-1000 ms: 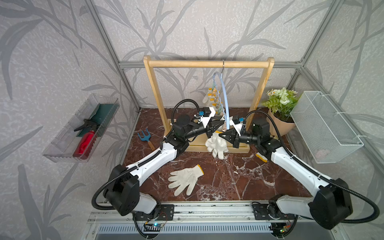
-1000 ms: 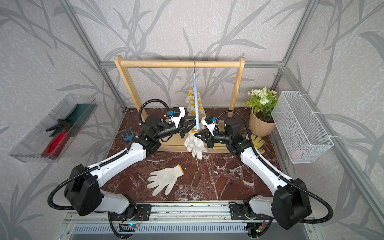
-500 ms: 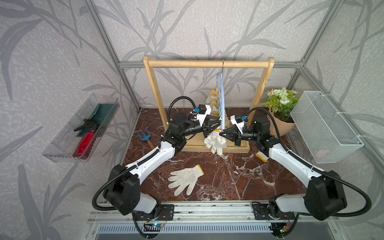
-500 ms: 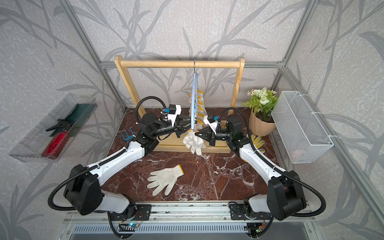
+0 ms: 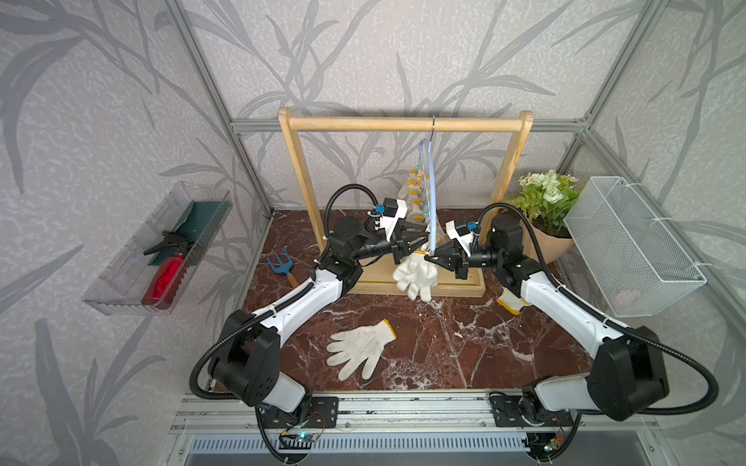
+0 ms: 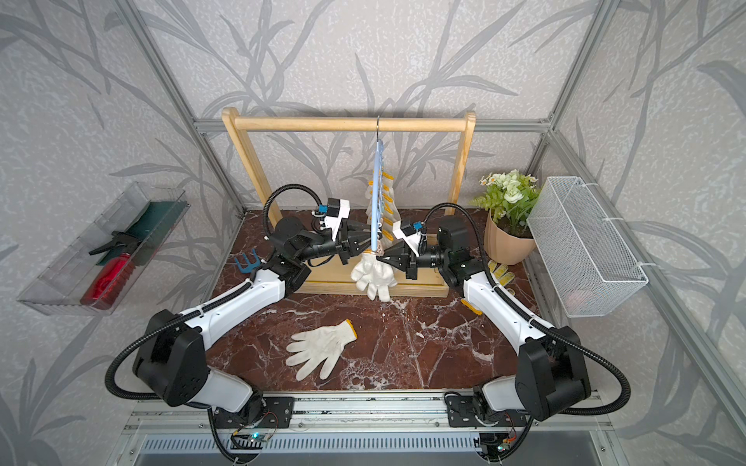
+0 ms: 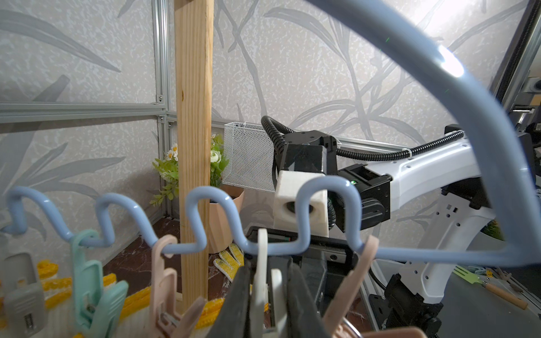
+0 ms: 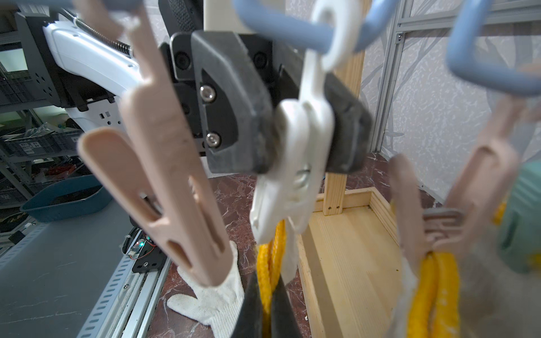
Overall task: Clip the gloves onto a hanger to dry
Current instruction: Clamp the glove onto the hanger.
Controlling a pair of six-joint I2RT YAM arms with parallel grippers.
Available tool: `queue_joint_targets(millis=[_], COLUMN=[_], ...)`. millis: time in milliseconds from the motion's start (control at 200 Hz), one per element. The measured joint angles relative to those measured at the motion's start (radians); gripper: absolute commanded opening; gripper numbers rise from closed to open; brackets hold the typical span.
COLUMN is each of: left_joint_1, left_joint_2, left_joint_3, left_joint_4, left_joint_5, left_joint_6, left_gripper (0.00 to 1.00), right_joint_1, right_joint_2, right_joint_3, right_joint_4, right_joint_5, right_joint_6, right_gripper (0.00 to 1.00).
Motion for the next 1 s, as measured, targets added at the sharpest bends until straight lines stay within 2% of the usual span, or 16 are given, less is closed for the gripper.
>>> queue_joint_targets(millis=[1000], left_joint_1=[0.008], left_joint_2=[0.037], left_joint_3=[0.027], left_joint_4=[0.064], left_joint_5=[0.096], left_joint_6=[-0.072], left_gripper=[0.00], right_joint_1=[0.000], right_joint_2=[-0.021], right_joint_3=[0.027], right_joint_4=[-0.037], right_joint_5=[-0.022], right_joint_6=[-0.082], right_gripper=[0.00])
